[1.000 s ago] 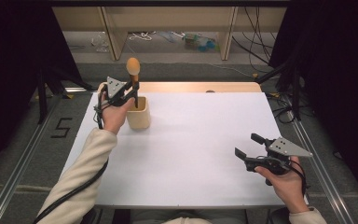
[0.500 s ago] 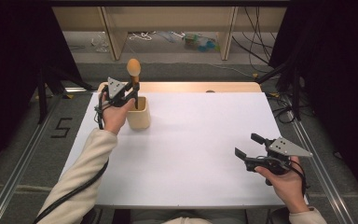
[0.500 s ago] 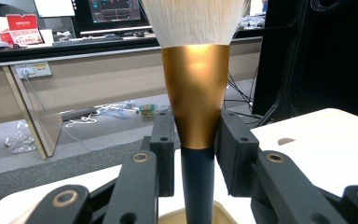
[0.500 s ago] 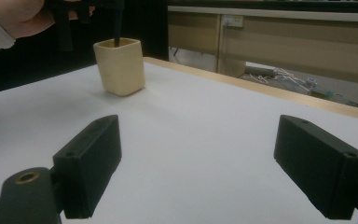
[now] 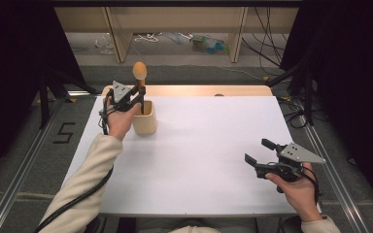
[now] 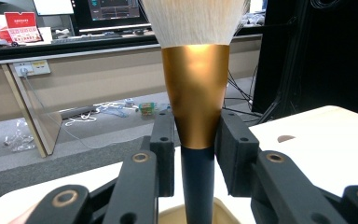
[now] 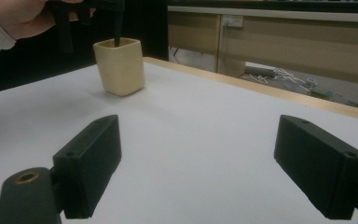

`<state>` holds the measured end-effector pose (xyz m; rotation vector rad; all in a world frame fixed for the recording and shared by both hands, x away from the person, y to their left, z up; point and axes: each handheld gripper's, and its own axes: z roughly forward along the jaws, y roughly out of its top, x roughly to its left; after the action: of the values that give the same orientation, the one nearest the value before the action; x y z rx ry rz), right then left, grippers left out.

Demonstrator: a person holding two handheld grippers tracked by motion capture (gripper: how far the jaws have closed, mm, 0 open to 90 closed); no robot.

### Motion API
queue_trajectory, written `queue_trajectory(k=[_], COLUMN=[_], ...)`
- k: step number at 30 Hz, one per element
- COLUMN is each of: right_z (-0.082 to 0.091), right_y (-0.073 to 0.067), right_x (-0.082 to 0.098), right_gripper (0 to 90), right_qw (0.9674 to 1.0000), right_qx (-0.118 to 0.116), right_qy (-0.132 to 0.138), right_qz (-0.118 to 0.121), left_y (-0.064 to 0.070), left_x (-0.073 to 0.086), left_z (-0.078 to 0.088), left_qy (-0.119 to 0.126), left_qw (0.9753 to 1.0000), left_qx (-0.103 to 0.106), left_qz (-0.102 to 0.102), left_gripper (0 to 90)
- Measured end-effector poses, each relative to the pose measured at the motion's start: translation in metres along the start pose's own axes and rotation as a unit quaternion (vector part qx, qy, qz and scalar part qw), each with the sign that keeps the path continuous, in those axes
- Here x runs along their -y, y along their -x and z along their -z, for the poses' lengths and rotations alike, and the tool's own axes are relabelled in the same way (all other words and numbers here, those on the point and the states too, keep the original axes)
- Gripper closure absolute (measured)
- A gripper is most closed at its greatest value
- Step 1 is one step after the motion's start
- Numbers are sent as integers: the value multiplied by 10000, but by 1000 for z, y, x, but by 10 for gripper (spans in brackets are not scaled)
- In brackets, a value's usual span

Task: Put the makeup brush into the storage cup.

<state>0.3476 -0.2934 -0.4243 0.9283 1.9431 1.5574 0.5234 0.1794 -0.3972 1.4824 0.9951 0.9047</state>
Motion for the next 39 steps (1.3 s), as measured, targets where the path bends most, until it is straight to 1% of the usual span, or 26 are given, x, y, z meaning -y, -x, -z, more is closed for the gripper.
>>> queue_trajectory(k=[5, 23, 29, 34, 39], right_z=[1, 0, 0, 0, 0], right_y=[0, 0, 0, 0, 0], right_x=[0, 0, 0, 0, 0], right_gripper=[159, 159, 159, 159, 159], right_qw=[10000, 10000, 10000, 10000, 10000], right_qx=[4, -4, -6, -2, -4], right_qy=[-25, -1, 2, 5, 1], right_qz=[20, -2, -3, 5, 4], left_y=[0, 0, -1, -1, -1], left_x=[1, 6, 8, 9, 12], left_z=[0, -1, -2, -2, -2], left_qy=[-24, -44, -72, -59, -100], left_qw=[10000, 10000, 10000, 10000, 9999], left_qx=[-1, -19, -13, -25, -22], left_qz=[-21, 45, 22, 65, 34], left_gripper=[695, 695, 695, 695, 695])
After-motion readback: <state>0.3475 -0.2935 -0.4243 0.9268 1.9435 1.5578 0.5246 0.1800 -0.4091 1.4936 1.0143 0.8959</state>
